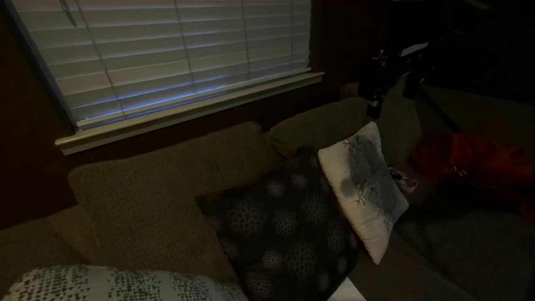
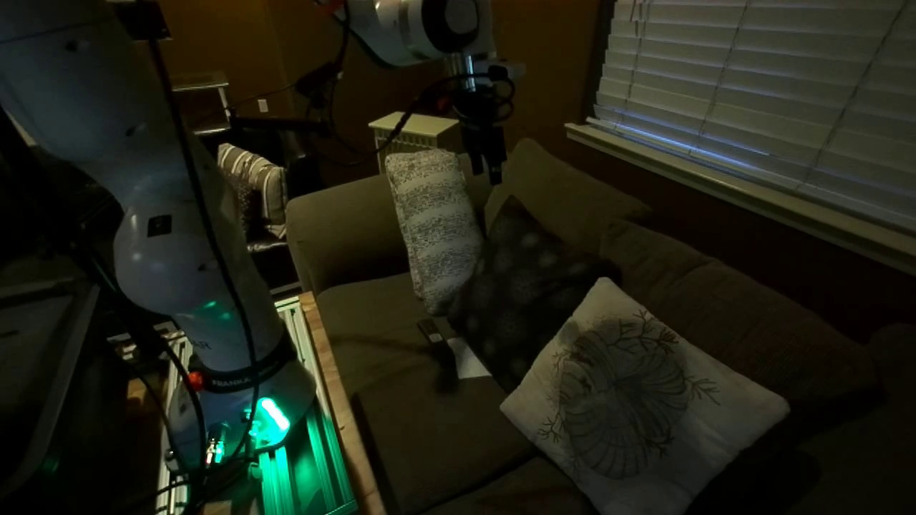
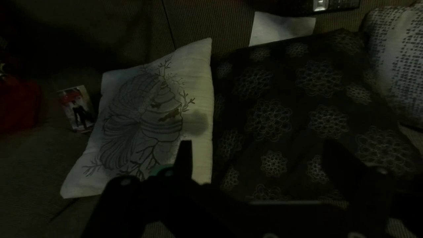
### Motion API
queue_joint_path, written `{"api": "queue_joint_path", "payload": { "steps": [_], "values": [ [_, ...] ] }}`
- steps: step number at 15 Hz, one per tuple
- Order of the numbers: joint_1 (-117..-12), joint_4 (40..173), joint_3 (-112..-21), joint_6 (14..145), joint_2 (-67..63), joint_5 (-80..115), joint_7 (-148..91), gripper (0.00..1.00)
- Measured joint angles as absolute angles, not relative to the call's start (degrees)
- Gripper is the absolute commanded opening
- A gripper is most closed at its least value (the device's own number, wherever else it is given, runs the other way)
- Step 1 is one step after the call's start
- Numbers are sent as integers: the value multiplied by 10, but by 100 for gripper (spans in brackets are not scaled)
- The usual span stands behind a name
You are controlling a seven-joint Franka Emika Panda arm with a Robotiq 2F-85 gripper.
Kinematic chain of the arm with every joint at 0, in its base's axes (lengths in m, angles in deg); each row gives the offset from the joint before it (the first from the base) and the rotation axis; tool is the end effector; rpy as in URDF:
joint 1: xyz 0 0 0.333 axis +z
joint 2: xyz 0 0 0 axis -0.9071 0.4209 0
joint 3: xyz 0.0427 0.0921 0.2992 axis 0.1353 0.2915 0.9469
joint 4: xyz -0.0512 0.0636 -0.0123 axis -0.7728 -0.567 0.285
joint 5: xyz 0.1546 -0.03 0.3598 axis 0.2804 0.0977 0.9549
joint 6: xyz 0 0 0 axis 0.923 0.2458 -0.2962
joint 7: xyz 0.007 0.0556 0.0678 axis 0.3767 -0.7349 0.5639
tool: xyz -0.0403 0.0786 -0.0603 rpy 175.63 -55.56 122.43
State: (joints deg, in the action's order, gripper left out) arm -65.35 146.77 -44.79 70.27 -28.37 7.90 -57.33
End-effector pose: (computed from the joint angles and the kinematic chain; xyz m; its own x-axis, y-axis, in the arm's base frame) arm 0.4673 0.1406 0.4105 0.9806 -0.1414 0.1358 -0.1654 -0.9686 0.1858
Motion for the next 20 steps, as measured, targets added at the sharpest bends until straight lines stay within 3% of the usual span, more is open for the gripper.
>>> {"api": "queue_joint_path", "payload": {
  "steps": [9, 20],
  "values": [
    [-584, 1325, -478, 679, -112, 27, -617, 100],
    [-557, 1322, -524, 706, -100, 26, -660, 100]
  ]
}}
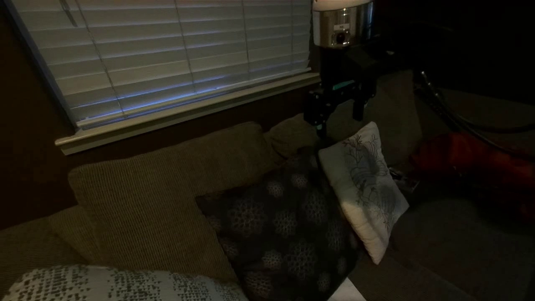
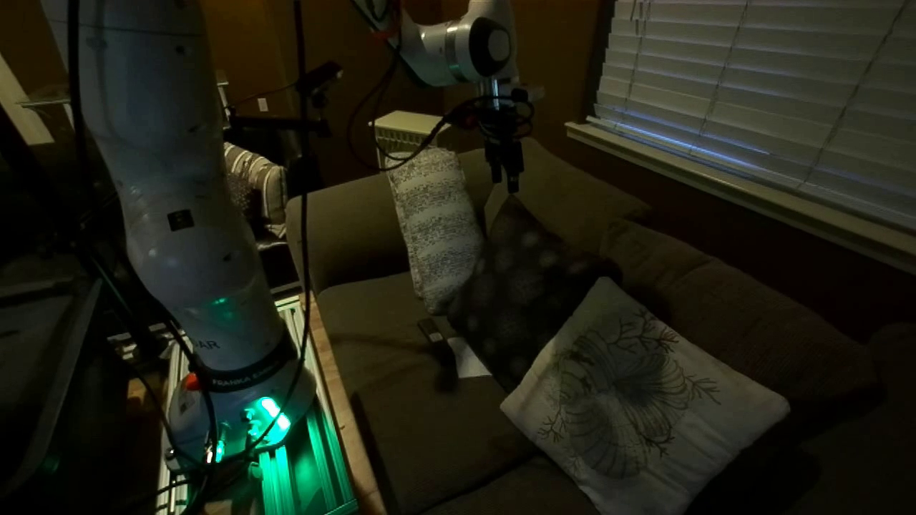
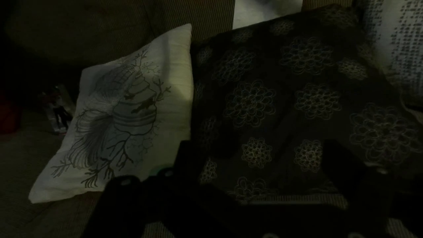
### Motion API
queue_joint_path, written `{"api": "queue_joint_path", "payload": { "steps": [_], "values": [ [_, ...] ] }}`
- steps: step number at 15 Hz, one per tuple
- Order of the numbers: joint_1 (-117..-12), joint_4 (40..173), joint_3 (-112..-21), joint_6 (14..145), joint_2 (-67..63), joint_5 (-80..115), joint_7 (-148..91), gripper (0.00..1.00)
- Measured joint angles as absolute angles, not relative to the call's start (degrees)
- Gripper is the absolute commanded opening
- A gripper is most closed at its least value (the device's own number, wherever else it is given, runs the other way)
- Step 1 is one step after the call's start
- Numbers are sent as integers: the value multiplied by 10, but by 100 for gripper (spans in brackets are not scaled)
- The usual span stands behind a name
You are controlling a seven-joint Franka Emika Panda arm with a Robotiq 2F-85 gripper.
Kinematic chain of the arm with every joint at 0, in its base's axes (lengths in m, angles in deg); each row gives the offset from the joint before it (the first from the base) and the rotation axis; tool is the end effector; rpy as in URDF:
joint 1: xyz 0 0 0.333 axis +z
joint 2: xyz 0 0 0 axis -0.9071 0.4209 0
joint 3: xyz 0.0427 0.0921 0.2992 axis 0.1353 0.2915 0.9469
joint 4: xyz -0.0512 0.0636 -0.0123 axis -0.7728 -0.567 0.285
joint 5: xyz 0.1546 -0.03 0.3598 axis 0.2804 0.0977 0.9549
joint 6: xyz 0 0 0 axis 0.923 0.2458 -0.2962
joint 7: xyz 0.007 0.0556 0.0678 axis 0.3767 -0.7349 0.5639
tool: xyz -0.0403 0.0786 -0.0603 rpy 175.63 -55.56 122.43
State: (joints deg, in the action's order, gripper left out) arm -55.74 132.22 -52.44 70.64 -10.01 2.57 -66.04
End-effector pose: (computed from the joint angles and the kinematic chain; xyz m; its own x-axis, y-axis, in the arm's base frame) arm 0.5440 0.1780 0.3607 0.9731 -0.1974 0.1188 -0.2173 -0.9576 0.1891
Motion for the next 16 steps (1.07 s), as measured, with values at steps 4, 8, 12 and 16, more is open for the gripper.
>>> {"api": "queue_joint_path", "payload": {
  "steps": [4, 8, 12, 16],
  "values": [
    [-553, 1331, -551, 798, -81, 12, -715, 100],
    [-541, 1332, -575, 880, -41, -2, -751, 100],
    [-519, 1315, -605, 928, 7, -3, -781, 100],
    [-497, 1276, -635, 950, 57, -2, -807, 100]
  ]
}}
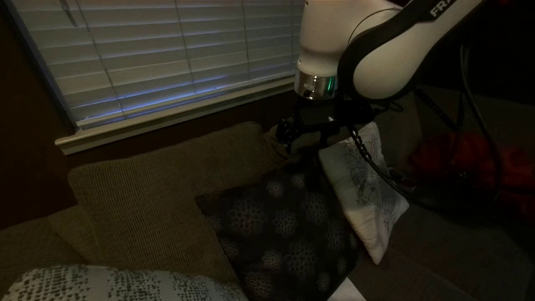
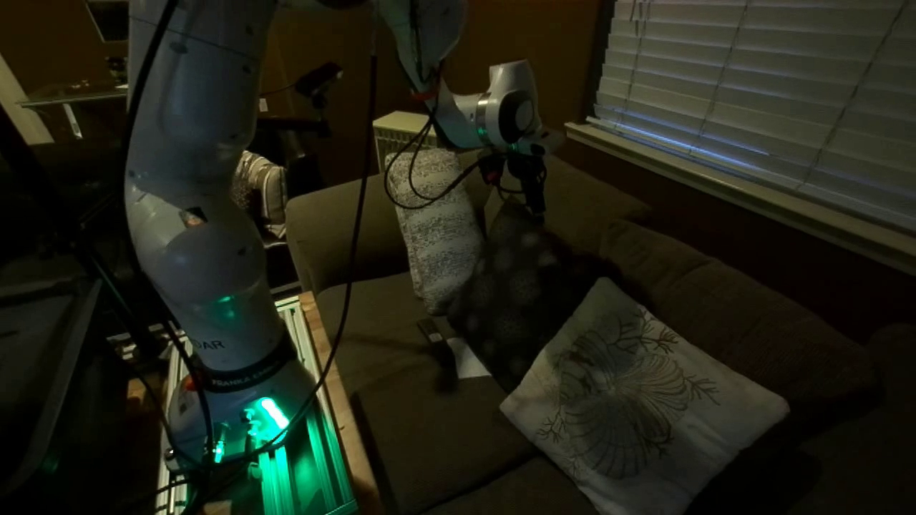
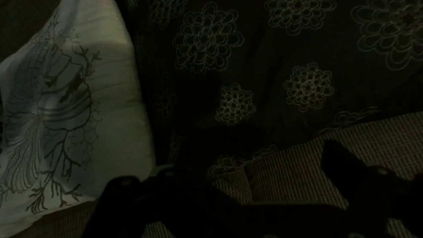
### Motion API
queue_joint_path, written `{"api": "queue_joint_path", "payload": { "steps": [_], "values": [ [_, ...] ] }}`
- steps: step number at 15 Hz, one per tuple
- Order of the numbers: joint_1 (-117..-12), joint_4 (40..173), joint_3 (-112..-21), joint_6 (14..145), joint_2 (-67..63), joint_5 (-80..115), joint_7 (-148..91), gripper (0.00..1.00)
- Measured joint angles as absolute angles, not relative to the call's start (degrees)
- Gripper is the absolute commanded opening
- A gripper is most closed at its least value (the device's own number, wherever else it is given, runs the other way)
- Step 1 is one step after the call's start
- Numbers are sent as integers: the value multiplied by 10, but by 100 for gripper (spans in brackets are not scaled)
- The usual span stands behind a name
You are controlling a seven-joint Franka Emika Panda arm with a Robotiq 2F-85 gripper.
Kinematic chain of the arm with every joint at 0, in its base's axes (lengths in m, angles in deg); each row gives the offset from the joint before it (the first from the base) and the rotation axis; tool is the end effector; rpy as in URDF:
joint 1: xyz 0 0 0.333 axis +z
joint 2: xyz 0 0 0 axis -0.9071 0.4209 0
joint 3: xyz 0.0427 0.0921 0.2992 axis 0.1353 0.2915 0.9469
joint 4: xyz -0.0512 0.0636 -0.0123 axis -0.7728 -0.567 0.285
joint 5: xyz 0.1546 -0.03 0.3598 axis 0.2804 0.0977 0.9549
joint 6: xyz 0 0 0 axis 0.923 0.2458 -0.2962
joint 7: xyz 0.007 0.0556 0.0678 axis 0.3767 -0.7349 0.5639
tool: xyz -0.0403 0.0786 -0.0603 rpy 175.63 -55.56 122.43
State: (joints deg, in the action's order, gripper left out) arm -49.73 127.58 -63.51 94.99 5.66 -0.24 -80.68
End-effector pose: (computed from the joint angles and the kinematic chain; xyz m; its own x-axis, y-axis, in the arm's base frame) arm 0.6091 0.1646 0.2687 0.8632 -0.4093 0.2955 -0.4264 -0.9045 -0.0073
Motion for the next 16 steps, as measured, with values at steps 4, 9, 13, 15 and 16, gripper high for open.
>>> {"api": "queue_joint_path", "payload": {
  "steps": [4, 9, 13, 15, 16],
  "values": [
    [-481, 1222, -654, 953, 109, 0, -813, 100],
    [-473, 1144, -661, 953, 181, 16, -813, 100],
    [-473, 1084, -659, 953, 235, 52, -797, 100],
    [-473, 1059, -656, 951, 263, 68, -784, 100],
    [-473, 1047, -655, 950, 276, 75, -778, 100]
  ]
}}
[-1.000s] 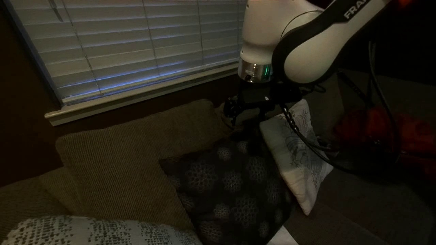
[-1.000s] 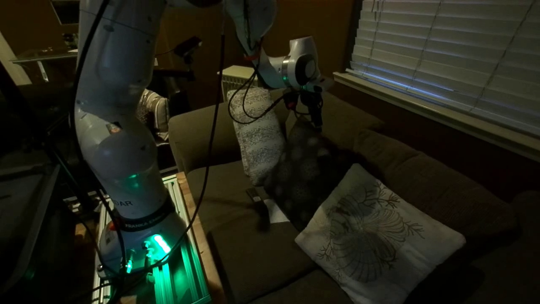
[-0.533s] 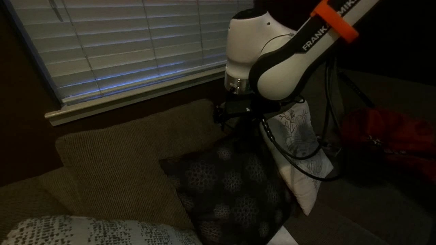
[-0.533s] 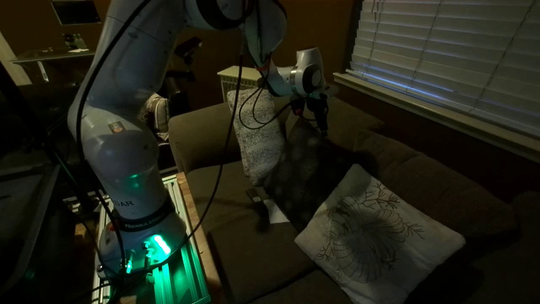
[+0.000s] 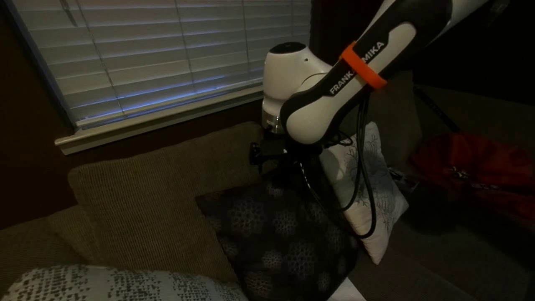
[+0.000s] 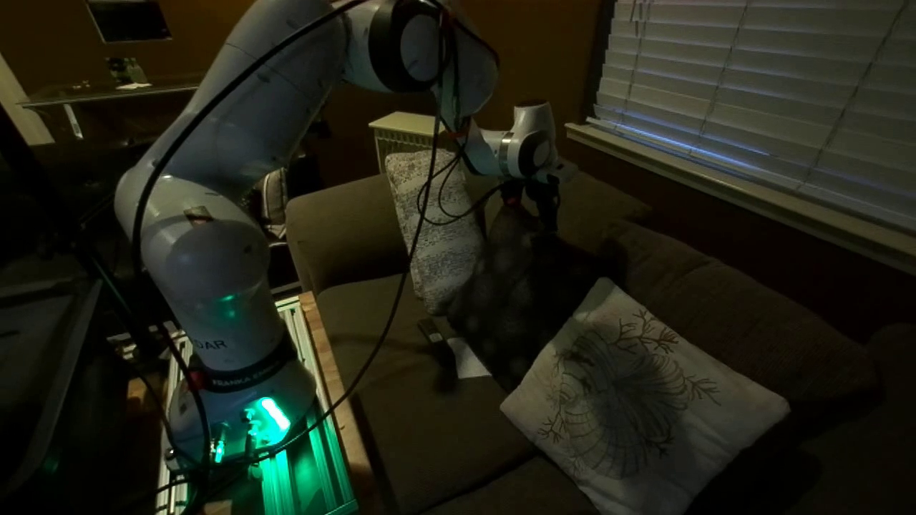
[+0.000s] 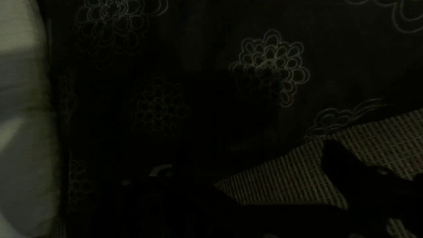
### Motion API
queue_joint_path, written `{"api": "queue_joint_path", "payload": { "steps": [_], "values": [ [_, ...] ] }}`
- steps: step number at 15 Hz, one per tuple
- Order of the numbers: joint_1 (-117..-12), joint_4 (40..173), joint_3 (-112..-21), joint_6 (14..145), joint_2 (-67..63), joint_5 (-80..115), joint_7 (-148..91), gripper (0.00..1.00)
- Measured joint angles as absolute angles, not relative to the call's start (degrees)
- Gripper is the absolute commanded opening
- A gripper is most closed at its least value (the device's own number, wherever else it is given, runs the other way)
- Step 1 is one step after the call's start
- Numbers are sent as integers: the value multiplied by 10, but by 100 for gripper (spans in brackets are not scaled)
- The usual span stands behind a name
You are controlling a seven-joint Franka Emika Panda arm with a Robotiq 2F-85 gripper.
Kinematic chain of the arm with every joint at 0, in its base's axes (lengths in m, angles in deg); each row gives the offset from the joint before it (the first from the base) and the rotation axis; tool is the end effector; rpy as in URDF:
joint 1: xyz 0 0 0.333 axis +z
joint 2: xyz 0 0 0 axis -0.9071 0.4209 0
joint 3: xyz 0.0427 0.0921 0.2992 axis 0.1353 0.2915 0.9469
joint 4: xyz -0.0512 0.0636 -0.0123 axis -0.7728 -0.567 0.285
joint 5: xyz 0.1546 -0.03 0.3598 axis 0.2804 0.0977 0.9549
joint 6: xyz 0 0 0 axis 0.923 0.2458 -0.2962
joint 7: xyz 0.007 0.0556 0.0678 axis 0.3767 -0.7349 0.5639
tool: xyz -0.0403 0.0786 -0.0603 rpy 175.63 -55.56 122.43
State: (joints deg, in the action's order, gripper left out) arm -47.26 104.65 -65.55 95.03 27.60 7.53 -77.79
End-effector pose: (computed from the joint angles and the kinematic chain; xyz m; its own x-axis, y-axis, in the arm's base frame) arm 0.6904 0.1935 0.1820 0.8511 -0.4481 0.2736 -0.4521 -0.8904 -0.0520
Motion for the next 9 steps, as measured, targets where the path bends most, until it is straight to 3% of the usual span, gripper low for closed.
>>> {"api": "queue_joint_path", "payload": {
  "steps": [4, 5, 7, 9],
  "values": [
    [-468, 999, -656, 937, 328, 89, -772, 99],
    [-467, 988, -656, 930, 339, 91, -772, 74],
    [-466, 967, -656, 918, 357, 95, -771, 73],
    [-465, 949, -656, 905, 369, 101, -771, 58]
  ]
}}
